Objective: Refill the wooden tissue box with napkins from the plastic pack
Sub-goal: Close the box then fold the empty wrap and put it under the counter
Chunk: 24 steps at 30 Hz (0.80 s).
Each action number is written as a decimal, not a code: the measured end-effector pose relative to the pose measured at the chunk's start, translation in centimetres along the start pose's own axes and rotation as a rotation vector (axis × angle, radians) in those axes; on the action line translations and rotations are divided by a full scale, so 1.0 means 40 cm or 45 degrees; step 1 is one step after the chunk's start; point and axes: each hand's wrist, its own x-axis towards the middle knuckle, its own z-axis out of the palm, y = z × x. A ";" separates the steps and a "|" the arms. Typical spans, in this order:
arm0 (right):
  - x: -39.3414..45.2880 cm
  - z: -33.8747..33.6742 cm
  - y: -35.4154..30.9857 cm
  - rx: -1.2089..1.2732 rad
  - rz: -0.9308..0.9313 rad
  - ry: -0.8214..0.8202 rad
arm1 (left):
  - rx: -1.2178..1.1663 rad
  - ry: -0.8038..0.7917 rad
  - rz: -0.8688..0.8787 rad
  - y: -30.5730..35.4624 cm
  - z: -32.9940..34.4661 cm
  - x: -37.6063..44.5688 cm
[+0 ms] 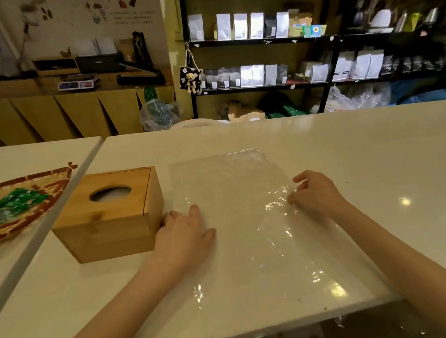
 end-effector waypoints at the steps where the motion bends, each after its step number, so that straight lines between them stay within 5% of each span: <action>1: 0.003 0.004 0.000 0.036 0.016 -0.019 | -0.007 0.008 0.019 -0.003 0.001 0.004; 9: -0.002 0.038 0.006 -0.169 -0.072 0.041 | -0.736 0.088 0.051 -0.033 0.010 0.051; 14: -0.012 0.033 -0.005 0.251 0.016 0.133 | -1.387 -0.001 -0.114 -0.033 0.002 0.064; 24: -0.004 -0.050 -0.023 1.122 0.253 -0.204 | -1.733 0.113 -0.026 -0.023 -0.116 0.034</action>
